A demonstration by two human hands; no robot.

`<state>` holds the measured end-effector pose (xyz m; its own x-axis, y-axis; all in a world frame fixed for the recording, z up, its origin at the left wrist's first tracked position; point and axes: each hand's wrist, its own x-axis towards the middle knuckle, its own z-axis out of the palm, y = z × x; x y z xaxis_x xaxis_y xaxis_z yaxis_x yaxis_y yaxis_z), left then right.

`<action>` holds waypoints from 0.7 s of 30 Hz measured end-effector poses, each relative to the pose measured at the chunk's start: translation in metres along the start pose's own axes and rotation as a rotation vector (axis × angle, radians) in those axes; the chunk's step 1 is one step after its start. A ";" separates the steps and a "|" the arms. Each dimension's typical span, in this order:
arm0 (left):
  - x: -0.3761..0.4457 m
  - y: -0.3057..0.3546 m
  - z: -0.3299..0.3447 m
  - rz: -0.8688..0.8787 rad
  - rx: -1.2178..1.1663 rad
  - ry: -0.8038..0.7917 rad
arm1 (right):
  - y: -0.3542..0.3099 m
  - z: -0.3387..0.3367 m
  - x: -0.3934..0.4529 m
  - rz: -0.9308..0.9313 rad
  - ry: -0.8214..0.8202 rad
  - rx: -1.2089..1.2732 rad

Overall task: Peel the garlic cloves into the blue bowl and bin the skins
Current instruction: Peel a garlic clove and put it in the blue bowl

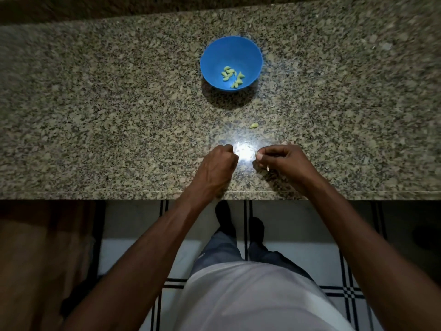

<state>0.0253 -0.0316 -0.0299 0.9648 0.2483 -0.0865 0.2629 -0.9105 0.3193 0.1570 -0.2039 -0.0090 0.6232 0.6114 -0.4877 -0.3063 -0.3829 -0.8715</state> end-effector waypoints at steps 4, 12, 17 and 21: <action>-0.008 0.008 0.001 0.009 0.083 -0.032 | 0.010 -0.005 -0.009 0.018 0.004 0.011; -0.047 -0.041 -0.030 -0.744 -0.513 0.370 | 0.015 -0.013 -0.014 0.050 -0.031 0.062; -0.054 -0.053 -0.035 -0.822 -0.446 0.397 | 0.009 -0.004 -0.011 0.055 -0.073 0.036; -0.055 -0.045 -0.026 -0.767 -0.374 0.336 | 0.009 0.003 -0.006 0.028 -0.116 -0.011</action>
<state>-0.0400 0.0043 -0.0154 0.4594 0.8771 -0.1405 0.7577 -0.3043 0.5773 0.1484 -0.2086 -0.0146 0.5269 0.6763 -0.5148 -0.3138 -0.4081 -0.8573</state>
